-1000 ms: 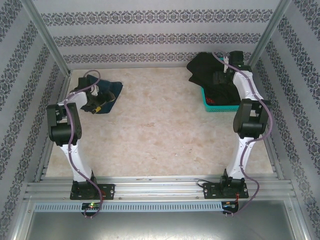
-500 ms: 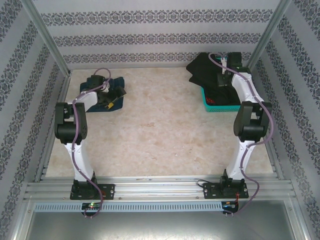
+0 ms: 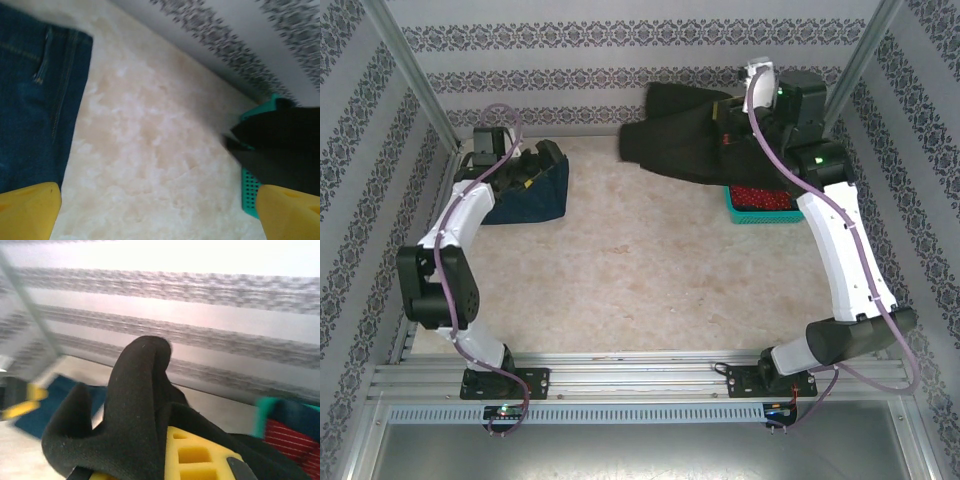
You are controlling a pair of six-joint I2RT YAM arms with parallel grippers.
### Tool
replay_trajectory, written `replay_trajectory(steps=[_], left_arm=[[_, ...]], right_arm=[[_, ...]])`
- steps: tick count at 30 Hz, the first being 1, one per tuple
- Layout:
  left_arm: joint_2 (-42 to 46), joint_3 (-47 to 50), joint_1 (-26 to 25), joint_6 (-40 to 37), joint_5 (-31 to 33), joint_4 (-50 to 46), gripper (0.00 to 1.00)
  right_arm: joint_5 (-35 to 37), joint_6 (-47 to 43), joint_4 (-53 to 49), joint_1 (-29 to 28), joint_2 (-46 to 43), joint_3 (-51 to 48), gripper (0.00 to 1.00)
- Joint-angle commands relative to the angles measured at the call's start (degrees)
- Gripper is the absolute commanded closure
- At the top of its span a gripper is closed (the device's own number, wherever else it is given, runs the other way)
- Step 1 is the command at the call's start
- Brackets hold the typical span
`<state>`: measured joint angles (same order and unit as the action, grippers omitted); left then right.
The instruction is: Fold and stack the skirts
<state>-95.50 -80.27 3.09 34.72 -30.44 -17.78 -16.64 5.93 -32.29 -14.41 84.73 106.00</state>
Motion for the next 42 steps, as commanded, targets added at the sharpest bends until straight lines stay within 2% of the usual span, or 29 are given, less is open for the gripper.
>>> replay_trajectory(steps=[1, 3, 6, 9, 11, 17, 22, 29, 34, 39, 42], left_arm=[[1.59, 0.83, 0.25, -1.9, 0.3, -2.72, 0.0], [2.47, 0.58, 0.26, -2.4, 0.84, -3.73, 0.0], [3.19, 0.16, 0.25, -3.14, 2.67, -6.08, 0.0], [3.29, 0.11, 0.25, -3.73, 4.58, -8.52, 0.0], [3.06, 0.31, 0.25, -3.96, 3.4, -9.19, 0.0], [3.29, 1.26, -2.25, -5.87, 0.11, -11.42, 0.0], [4.74, 2.52, -7.84, -7.8, 3.21, -13.91, 0.0], [5.96, 10.66, -17.71, -5.67, 7.49, -9.71, 0.0], [5.27, 14.62, -25.21, -9.4, 6.31, -3.71, 0.0], [-0.83, 13.98, -34.08, -13.53, 7.88, 1.6, 0.0], [-6.13, 11.61, -37.85, -12.53, 14.29, 3.34, 0.0]], right_arm=[[-9.06, 8.67, 2.07, -2.1, 2.76, 2.05, 1.0], [-9.62, 11.36, 3.4, -1.94, 3.65, 1.47, 1.0], [-9.05, 10.79, 2.24, -0.99, 5.64, -1.87, 1.0], [-16.7, 10.94, 3.59, 1.3, 9.03, -7.76, 1.0], [-20.54, 9.71, 2.34, 2.43, 13.16, -9.37, 1.0], [-18.77, 0.74, -14.39, 1.48, 28.38, -2.5, 1.0], [-14.92, 0.44, -12.26, -0.25, 28.18, -5.37, 1.0], [-12.38, 1.86, -8.76, -0.18, 25.03, -12.33, 0.99], [-12.01, 2.97, -7.71, -0.22, 23.09, -15.74, 0.99], [-13.21, 4.13, -5.94, -0.34, 20.99, -17.57, 0.99], [-13.55, 4.65, -5.36, -0.3, 20.23, -18.14, 0.99]])
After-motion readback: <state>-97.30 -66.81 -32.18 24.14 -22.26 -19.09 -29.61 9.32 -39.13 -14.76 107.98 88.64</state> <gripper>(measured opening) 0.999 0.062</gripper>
